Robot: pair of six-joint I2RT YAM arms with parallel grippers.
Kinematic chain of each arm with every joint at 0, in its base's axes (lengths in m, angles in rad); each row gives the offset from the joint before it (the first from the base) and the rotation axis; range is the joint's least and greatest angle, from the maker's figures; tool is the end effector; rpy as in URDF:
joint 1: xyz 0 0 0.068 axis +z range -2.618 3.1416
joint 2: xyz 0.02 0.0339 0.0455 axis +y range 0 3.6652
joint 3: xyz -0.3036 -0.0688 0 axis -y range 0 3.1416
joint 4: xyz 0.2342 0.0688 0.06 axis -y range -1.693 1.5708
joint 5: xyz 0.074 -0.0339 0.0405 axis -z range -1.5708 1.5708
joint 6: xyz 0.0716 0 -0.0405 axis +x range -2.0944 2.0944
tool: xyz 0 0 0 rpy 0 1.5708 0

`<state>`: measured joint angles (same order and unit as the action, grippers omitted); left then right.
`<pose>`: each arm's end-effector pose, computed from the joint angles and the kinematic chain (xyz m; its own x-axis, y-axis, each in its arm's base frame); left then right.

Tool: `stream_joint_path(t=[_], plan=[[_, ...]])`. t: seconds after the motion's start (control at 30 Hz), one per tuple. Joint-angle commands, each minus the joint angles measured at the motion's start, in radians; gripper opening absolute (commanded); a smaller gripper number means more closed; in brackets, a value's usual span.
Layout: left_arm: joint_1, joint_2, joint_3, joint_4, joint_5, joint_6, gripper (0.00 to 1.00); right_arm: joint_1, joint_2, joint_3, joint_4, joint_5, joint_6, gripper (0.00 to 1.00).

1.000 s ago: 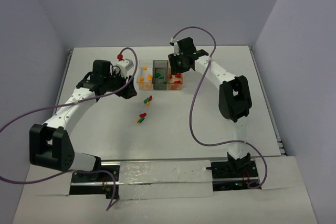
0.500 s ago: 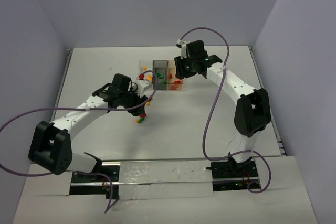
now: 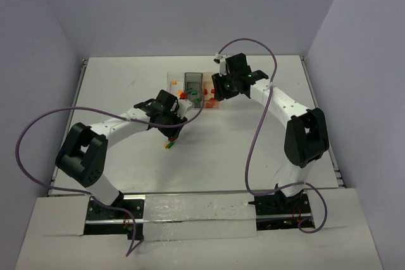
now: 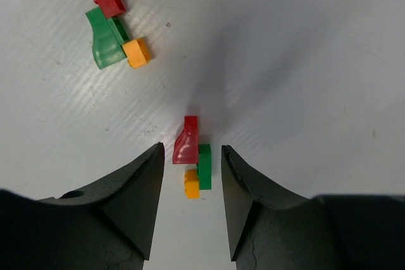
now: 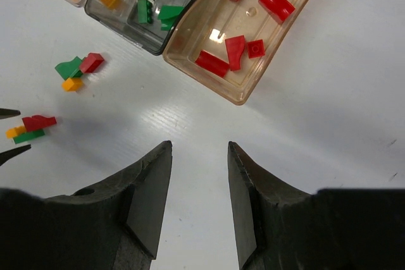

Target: Sort the legos into containers by color

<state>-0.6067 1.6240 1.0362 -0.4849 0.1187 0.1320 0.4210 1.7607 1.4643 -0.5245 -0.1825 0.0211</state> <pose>0.2693 -0.1972 0.2093 -0.6348 0.5996 -0.4873 0.7023 0.7108 -0.0402 0.3755 0.1824 0.2949 -0.6786 -0.2811 -0.6786 -0.5006 0.8531 0.1472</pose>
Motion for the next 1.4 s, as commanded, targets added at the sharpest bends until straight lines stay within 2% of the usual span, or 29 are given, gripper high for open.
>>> stream_joint_path(t=[0.0, 0.43, 0.63, 1.0, 1.2, 1.3, 1.37], plan=[[-0.010, 0.030, 0.065, 0.019, -0.041, -0.022, 0.50, -0.005, -0.058, -0.004, 0.026, 0.008, -0.009, 0.48], [-0.011, 0.122, 0.065, 0.008, -0.011, -0.007, 0.46, -0.013, -0.059, -0.006, 0.031, 0.002, -0.010, 0.48], [-0.010, 0.142, 0.054, 0.016, -0.010, -0.015, 0.35, -0.016, -0.053, -0.002, 0.032, 0.002, -0.009, 0.48], [-0.011, 0.128, 0.063, 0.004, -0.023, -0.030, 0.22, -0.016, -0.050, -0.005, 0.034, -0.001, -0.007, 0.47], [-0.005, 0.084, 0.148, -0.044, -0.043, -0.078, 0.00, -0.016, -0.074, -0.025, 0.051, -0.048, 0.017, 0.47], [0.009, 0.050, 0.200, -0.068, -0.040, -0.118, 0.00, -0.016, -0.095, -0.050, 0.071, -0.125, 0.050, 0.47], [0.018, 0.018, 0.225, -0.075, -0.021, -0.178, 0.00, -0.016, -0.152, -0.108, 0.157, -0.182, 0.099, 0.49]])
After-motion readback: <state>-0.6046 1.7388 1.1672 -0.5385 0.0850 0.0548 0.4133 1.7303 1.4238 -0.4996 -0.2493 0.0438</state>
